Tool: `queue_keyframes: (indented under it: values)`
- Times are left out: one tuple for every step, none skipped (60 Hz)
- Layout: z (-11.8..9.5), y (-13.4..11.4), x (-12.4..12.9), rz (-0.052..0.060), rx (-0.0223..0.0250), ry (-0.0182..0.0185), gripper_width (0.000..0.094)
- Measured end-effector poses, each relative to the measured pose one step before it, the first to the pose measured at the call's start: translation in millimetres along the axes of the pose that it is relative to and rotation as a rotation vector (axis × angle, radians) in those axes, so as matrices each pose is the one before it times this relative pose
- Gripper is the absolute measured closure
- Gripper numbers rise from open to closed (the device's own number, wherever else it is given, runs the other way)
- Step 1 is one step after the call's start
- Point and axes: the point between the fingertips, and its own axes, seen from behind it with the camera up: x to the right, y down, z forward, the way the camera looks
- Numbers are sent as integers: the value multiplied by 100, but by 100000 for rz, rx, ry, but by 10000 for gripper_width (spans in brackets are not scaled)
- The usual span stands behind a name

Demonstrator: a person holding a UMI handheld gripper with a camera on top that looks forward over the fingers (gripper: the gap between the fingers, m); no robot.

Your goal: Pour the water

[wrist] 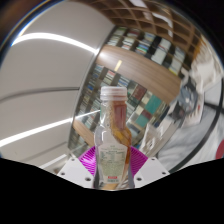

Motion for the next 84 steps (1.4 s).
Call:
queue_keyframes:
  values:
    - [-29, -292, -548, -6773, 658, 2481, 538]
    - [-186, -614, 289, -6323, 573, 1385, 539]
    - [-306, -731, 1202, -6057, 494, 564, 538]
    - [-121, -265, -407, -5869, 284, 2397, 538]
    - [-288, -351, 602, -5772, 262, 2052, 539]
    - [-283, -310, 701, -5644, 125, 2323, 539]
    - [-221, -139, 799, -5579, -155, 2313, 539]
    - [-218, -28, 799, -5433, -369, 2114, 539]
    - [-84, -57, 2384, -5095, -43, 746, 540]
    - [103, 94, 26, -4776, -692, 2468, 539]
    - [-99, 368, 878, -4975, -730, 1988, 540]
    - [-131, 504, 885, -4683, -882, 2035, 540]
    - [-106, 588, 869, -4452, -1217, 1971, 540]
    - [-110, 717, 838, -4188, -1488, 1836, 540]
    - [-97, 792, 746, -3986, -1562, 1675, 540]
    - [305, 2042, 1933, -4391, -855, 1196, 540]
    - [-802, -425, -115, -2841, -2121, 1709, 539]
    - [-99, 618, 560, -2856, -1797, 1471, 540]
    - [-312, 656, 443, -2515, -2190, 1310, 541]
    - [-159, 827, 431, -2177, -2438, 1216, 540]
    - [862, 2370, 1163, -2314, -1655, 932, 540]
    - [-51, 1040, 400, -1292, -2137, 800, 540]
    - [15, 1029, 400, -778, -1923, 702, 541]
    - [36, 1026, 414, -439, -1767, 618, 540]
    - [817, 2653, 1046, -846, -972, 645, 540]
    - [-431, -233, 194, -7, -2337, 468, 540]
    - [43, 842, 387, -604, -1997, 563, 541]
    - [63, 895, 415, -565, -1919, 608, 540]
    - [62, 837, 369, -338, -1600, 610, 539]
    - [266, 1014, 185, -342, -1487, 685, 540]
    - [119, 829, 323, -452, -1384, 541, 540]
    - [507, 1045, 160, -586, -1389, 497, 539]
    - [54, 772, 273, -265, -1364, 359, 539]
    - [-151, 828, 476, 69, -819, 56, 537]
    - [84, 674, 211, 154, -1014, 266, 537]
    - [73, 699, 162, 80, -1176, 94, 539]
    - [78, 734, 95, 26, -1423, -77, 538]
    - [106, 779, 44, 52, -1552, -238, 537]
    - [138, 812, 24, 112, -1607, -358, 537]
    - [346, 800, -224, 108, -2425, -127, 529]
    - [21, -324, -223, -267, 788, 497, 522]
    - [-410, -320, 194, 1401, 5246, -623, 515]
    - [-93, 678, 166, 10, -1648, 157, 524]
    - [-162, -202, 68, 194, 1227, 53, 516]
    - [19, -158, -79, 276, 666, -193, 506]
    - [-35, 249, 92, -105, -1089, 97, 494]
    - [31, 4, 85, -144, -384, 242, 478]
    - [364, -288, 87, 108, 49, -75, 452]
    - [-83, 167, -69, -20, -590, -69, 436]
    - [-63, 67, -26, 42, -623, 77, 423]
    - [-46, 97, 69, 281, -853, 325, 402]
    - [-59, 148, 172, 339, -1173, 703, 386]
    - [-102, 148, 137, 212, -1356, 747, 372]
    - [-149, 89, 201, 183, -1298, 867, 345]
    - [-160, -147, 28, 293, -1118, 592, 313]
    - [-262, -112, 138, 365, -610, 776, 263]
    - [-319, -176, 56, 388, -308, 536, 214]
    - [-416, -224, 56, 363, -93, 348, 158]
    - [-503, -189, 34, 378, -83, 212, 104]
    - [-531, -210, -24, 521, -142, 202, 59]
    - [-590, -155, 45, 365, -332, 319, 74]
    - [-633, -220, 78, 637, -117, 554, 94]
    - [-316, -98, 257, 348, -529, 590, 96]
    - [-852, -51, 21, 560, -272, 684, 94]
    - [-782, -105, 58, 583, -503, 753, 87]
    - [-821, -100, -2, 485, -509, 391, 79]
    - [-879, -83, -22, 348, -466, 288, 80]
    - [-891, -119, -46, 338, -324, 144, 83]
    - [-917, -50, -81, 479, -476, 62, 83]
    - [-458, -176, 129, 508, -643, 150, 82]
    - [-1176, 127, -284, 572, -527, 152, 81]
    - [-990, 116, -150, 507, -654, 135, 79]
    - [-954, 129, -130, 457, -710, 99, 83]
    - [-955, 150, -139, 245, -840, 84, 82]
    - [-961, 162, -169, -85, -844, 13, 80]
    - [-929, 127, -135, -223, -666, 22, 80]
    - [-922, 95, -86, -103, -465, 202, 80]
    - [-535, -63, 81, 175, -533, 337, 81]
    - [-1152, 221, -137, 124, -267, 375, 79]
    - [-952, 130, -132, -125, -262, 110, 81]
    - [-918, 131, -170, -433, -176, -67, 80]
    - [-888, 143, -133, -525, -178, -103, 79]
    - [-872, 170, -103, -223, -267, 39, 78]
    - [-882, 208, -54, 102, -409, 235, 79]
